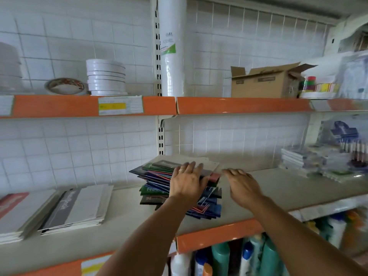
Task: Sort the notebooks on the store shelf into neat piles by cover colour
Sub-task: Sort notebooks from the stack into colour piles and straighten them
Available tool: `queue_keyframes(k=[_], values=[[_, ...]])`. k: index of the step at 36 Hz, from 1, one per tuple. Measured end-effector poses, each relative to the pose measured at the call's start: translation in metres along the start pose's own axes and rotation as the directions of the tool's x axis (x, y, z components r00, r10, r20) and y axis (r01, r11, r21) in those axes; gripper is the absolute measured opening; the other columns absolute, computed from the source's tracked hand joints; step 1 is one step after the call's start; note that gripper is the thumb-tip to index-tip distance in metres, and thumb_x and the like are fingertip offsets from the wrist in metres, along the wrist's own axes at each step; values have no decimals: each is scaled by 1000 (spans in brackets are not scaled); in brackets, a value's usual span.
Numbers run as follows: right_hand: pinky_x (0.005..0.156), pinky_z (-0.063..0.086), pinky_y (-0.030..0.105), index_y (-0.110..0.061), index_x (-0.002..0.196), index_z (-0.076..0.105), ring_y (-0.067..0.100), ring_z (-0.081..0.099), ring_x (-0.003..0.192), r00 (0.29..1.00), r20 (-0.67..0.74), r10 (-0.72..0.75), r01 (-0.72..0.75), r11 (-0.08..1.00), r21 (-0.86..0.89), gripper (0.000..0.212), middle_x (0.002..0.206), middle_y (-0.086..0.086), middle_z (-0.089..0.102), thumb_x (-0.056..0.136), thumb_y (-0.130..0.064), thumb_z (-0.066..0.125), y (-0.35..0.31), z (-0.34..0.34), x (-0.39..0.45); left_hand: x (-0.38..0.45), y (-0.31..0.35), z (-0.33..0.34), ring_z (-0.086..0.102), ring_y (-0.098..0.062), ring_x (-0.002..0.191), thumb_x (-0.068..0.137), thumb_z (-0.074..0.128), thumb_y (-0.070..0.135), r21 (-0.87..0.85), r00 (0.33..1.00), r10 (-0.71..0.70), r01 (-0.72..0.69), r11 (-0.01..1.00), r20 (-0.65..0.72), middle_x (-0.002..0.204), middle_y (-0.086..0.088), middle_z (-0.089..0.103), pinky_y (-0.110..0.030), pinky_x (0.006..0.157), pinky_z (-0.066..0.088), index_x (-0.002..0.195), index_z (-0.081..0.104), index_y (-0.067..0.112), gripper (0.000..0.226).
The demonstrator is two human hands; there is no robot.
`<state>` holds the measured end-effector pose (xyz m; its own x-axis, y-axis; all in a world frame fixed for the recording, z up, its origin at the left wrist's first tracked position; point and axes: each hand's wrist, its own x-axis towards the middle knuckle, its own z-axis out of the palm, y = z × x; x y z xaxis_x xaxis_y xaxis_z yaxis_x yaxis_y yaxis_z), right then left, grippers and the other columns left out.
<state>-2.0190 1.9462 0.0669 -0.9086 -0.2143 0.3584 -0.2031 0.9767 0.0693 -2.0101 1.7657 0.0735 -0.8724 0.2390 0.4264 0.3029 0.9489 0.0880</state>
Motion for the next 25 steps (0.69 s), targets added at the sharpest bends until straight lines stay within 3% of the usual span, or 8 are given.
queue_keyframes(k=[3, 6, 9, 15, 19, 25], values=[[112, 26, 31, -16, 151, 19, 19, 32, 135, 998, 0, -69, 69, 998, 10, 71, 151, 2, 32, 88, 2, 46, 9, 5, 10, 7, 16, 4, 6, -20, 147, 96, 9, 59, 2, 995, -57, 57, 998, 80, 159, -2, 15, -41, 119, 1, 151, 20, 27, 65], [112, 26, 32, -14, 150, 20, 20, 32, 135, 992, -2, -123, 123, 992, 23, 71, 150, 3, 33, 87, 4, 46, 15, 9, 17, 5, 20, 9, 6, -21, 147, 84, -7, 68, 31, 984, -118, 114, 993, 134, 159, -1, 16, -42, 118, 0, 148, 28, 28, 84], [113, 26, 33, -13, 150, 20, 21, 31, 136, 987, -28, -158, 159, 987, 39, 69, 151, 5, 32, 88, 4, 43, 18, 13, 24, 2, 13, 13, 10, -21, 147, 96, 13, 62, 61, 976, -175, 168, 984, 128, 158, 1, 21, -45, 119, 4, 143, 35, 29, 62], [116, 23, 31, -12, 151, 14, 21, 30, 139, 982, -66, -180, 185, 978, 91, 74, 153, 7, 30, 86, 6, 46, 12, 19, 32, -5, 2, 5, 14, -21, 146, 94, 27, 63, 105, 964, -245, 234, 967, 105, 155, 0, 29, -44, 118, 6, 139, 36, 23, 61], [115, 25, 31, -12, 152, 10, 20, 35, 136, 977, -88, -196, 206, 970, 128, 80, 150, 7, 36, 85, 9, 49, 5, 19, 33, -9, 0, -2, 36, -19, 135, 94, 38, 58, 129, 964, -257, 247, 960, 67, 138, -1, 51, -42, 116, 16, 127, 40, 20, 50], [112, 31, 32, -12, 150, 22, 17, 50, 124, 970, -122, -209, 222, 970, 104, 73, 137, 4, 53, 86, 0, 57, 3, 26, 37, -5, -2, -11, 44, -26, 128, 95, 40, 42, 282, 977, -213, 197, 939, 26, 135, -9, 50, -45, 115, 19, 141, 26, 23, 52]])
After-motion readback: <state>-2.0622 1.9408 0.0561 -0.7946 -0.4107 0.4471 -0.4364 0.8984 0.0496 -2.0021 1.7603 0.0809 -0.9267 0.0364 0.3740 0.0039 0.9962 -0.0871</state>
